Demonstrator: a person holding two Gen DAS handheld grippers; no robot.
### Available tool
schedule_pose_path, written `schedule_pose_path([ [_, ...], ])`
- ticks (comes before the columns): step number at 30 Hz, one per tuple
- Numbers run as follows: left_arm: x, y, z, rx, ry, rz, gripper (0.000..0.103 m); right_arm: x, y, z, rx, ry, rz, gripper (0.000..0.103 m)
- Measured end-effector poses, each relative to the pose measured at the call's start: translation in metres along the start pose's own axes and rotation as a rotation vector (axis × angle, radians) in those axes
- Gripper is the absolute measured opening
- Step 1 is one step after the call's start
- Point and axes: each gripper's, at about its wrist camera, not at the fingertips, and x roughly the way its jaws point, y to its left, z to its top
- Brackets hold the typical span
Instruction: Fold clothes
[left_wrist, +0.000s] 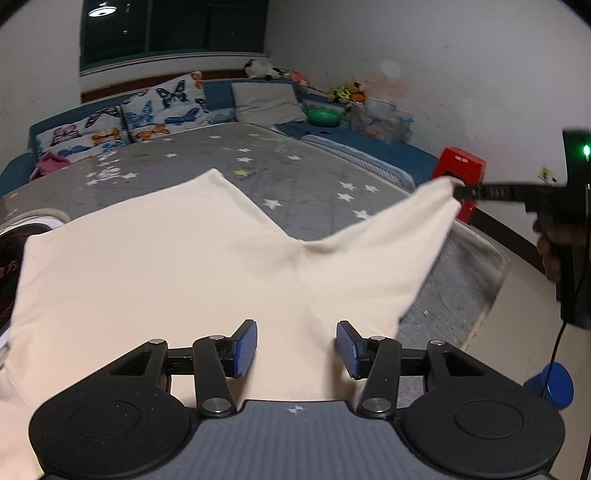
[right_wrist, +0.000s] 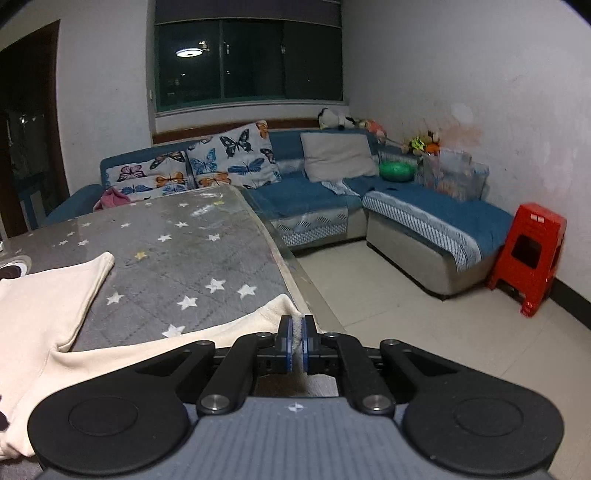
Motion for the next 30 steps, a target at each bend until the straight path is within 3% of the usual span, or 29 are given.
schedule_pose_path([
  [4, 0.004, -0.006, -0.004, 0.036, -0.007, 0.014, 0.054, -0.001, 0.004, 0.001, -0.015, 0.003, 0.001, 0.004],
  [11, -0.022, 0.014, 0.006, -0.030, -0.077, 0.019, 0.057, -0.029, 0.018, 0.027, -0.038, -0.068, 0.069, 0.004],
  [21, -0.073, 0.082, -0.006, -0.191, -0.171, 0.165, 0.058, -0.082, 0.104, 0.075, -0.226, -0.177, 0.349, 0.004],
  [25, -0.094, 0.107, -0.019, -0.257, -0.198, 0.221, 0.058, -0.090, 0.156, 0.078, -0.316, -0.165, 0.493, 0.004],
  [30, -0.114, 0.130, -0.043, -0.321, -0.203, 0.279, 0.058, -0.084, 0.214, 0.057, -0.415, -0.100, 0.602, 0.004],
])
